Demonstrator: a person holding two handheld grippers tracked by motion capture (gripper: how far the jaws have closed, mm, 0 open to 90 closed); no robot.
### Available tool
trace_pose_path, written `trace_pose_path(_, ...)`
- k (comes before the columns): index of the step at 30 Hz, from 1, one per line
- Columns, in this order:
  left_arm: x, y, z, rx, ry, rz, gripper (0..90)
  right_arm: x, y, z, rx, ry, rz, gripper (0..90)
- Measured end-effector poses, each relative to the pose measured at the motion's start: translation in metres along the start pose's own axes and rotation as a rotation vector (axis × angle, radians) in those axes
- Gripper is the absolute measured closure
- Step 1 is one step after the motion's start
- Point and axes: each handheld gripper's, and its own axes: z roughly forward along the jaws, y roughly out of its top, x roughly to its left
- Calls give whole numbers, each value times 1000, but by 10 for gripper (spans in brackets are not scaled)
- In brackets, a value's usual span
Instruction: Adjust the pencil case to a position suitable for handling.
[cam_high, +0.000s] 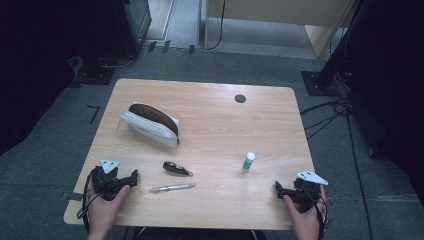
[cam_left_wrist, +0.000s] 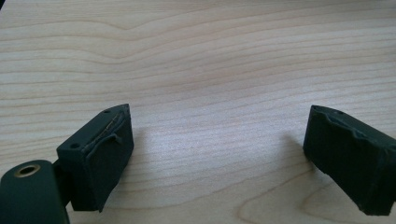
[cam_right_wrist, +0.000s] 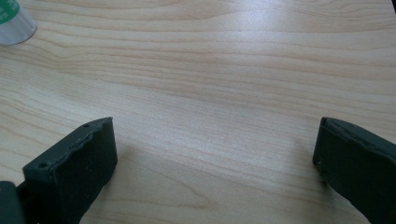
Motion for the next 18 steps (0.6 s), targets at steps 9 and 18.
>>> trace_pose_path(9,6,-1,-5,8,34,-26,145,0,0,-1,-8,1,-2,53)
trace_pose_path(18,13,19,-14,-58,14,-14,142,0,-3,-6,-56,-17,15,236)
